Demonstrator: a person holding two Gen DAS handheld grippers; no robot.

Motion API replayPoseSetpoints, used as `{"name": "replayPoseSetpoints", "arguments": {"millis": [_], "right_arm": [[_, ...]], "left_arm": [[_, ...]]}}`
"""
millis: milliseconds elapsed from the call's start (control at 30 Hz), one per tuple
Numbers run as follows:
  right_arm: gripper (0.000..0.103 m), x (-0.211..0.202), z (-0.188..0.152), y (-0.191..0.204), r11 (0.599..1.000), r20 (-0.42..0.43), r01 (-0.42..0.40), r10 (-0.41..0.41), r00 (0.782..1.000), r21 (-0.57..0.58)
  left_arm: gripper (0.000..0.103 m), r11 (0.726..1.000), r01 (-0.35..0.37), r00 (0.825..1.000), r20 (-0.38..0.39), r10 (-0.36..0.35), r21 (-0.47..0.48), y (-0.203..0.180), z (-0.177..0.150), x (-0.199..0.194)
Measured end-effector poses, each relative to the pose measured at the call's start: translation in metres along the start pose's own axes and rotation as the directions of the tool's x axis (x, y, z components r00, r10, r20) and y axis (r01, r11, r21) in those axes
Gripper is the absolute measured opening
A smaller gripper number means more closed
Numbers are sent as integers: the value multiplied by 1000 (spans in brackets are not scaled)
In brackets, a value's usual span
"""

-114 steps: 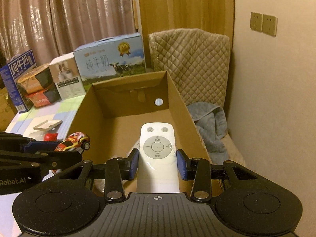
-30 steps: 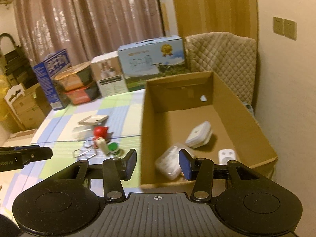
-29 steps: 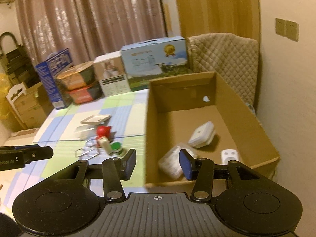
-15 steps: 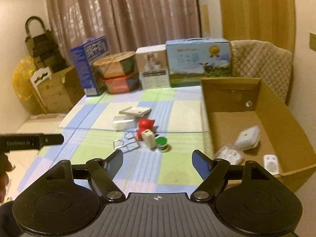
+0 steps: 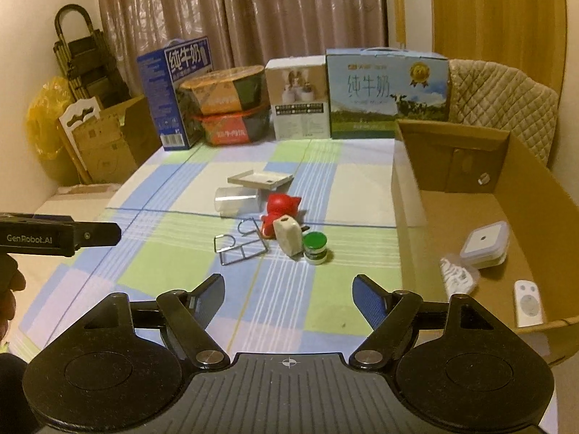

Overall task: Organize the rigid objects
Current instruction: 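Move both open tools over the table toward the jar and wire rack, then grasp the green-lidded jar with the right tool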

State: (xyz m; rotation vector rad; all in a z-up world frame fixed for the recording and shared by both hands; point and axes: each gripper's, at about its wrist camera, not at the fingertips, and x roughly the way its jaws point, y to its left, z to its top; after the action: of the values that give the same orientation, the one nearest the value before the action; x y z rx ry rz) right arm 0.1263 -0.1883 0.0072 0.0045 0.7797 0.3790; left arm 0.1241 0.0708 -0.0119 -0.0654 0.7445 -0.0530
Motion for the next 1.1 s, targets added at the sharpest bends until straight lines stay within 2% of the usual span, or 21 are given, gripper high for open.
{"name": "replayPoseSetpoints", "arguments": {"millis": [333, 567, 700, 967, 1100], "right_arm": [[75, 47, -8, -3, 999, -17, 20, -20, 1000, -25], [74, 90, -15, -11, 998, 0, 43, -44, 999, -54], [64, 113, -18, -16, 996, 2, 50, -50, 999, -75], [52, 146, -20, -25, 989, 10, 55, -54, 998, -139], [48, 156, -18, -30, 991, 4, 56, -56, 998, -119]], "left_arm": [[102, 995, 30, 998, -53, -25, 97, -4, -11, 58], [102, 992, 82, 996, -48, -77, 93, -2, -13, 96], [99, 989, 105, 993, -55, -100, 102, -5, -10, 118], [92, 976, 143, 989, -56, -136, 165, -14, 0, 150], [83, 961, 166, 985, -85, -151, 220, -21, 2, 165]]}}
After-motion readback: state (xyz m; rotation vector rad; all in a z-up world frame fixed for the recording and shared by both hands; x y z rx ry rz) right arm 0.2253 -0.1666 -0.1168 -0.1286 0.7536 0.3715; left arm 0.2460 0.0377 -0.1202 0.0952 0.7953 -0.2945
